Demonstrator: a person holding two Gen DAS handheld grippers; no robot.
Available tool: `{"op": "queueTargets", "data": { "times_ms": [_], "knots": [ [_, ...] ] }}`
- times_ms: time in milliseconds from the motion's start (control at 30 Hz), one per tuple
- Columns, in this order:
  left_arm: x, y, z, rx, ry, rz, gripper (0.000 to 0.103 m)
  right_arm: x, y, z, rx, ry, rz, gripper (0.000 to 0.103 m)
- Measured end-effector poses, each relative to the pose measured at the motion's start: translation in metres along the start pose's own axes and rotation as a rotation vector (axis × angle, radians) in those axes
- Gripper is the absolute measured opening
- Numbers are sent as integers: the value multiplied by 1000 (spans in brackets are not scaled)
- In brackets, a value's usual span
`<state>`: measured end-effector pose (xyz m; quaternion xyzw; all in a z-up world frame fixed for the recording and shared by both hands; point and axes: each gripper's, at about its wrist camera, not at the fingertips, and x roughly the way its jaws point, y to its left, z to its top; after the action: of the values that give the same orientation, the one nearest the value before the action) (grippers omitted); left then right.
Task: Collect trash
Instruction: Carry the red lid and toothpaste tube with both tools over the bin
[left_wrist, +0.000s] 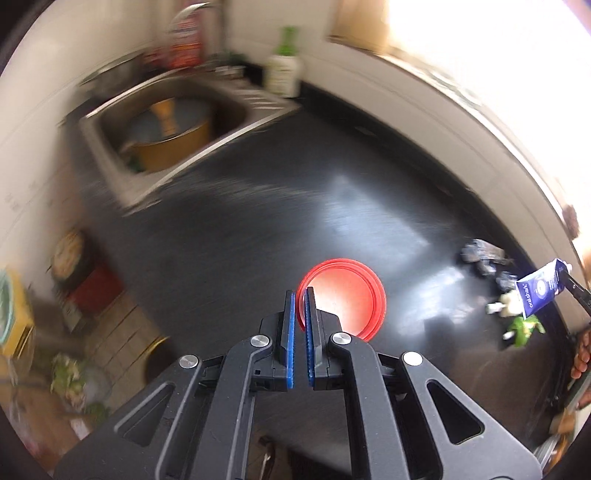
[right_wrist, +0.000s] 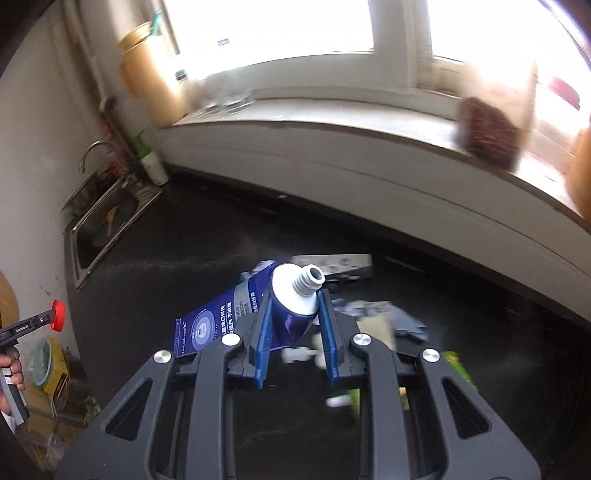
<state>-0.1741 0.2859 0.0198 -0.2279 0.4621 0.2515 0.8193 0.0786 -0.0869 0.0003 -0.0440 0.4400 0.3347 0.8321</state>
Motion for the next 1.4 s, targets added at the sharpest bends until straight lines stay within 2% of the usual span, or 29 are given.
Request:
{"op": "queueTargets", "data": {
  "times_ms": [200,400,600,733,867,967,1233,1400],
  "knots": [
    [-40,103,-47,-185,-6,125,4,37,131,-1,-188,68,171,24],
    [-84,180,-107,-346,-21,226,4,58,261,-20,-375,155,333,24],
    [-127,225,-138,-447,-62,280,4,51,373,-41,-599,191,450,24],
    [-111,237,-151,-477,-17,274,4,53,427,-66,-718,207,471,24],
    [-68,239,-168,-506,67,245,4,71,462,-102,-858,230,421,24],
    [-44,236,-176,-515,108,227,4,86,479,-122,-910,269,396,24],
    [-2,242,-182,-515,173,204,4,110,498,-152,-1026,298,362,24],
    [29,247,-182,-524,200,185,4,133,510,-178,-1062,361,360,24]
  ]
}}
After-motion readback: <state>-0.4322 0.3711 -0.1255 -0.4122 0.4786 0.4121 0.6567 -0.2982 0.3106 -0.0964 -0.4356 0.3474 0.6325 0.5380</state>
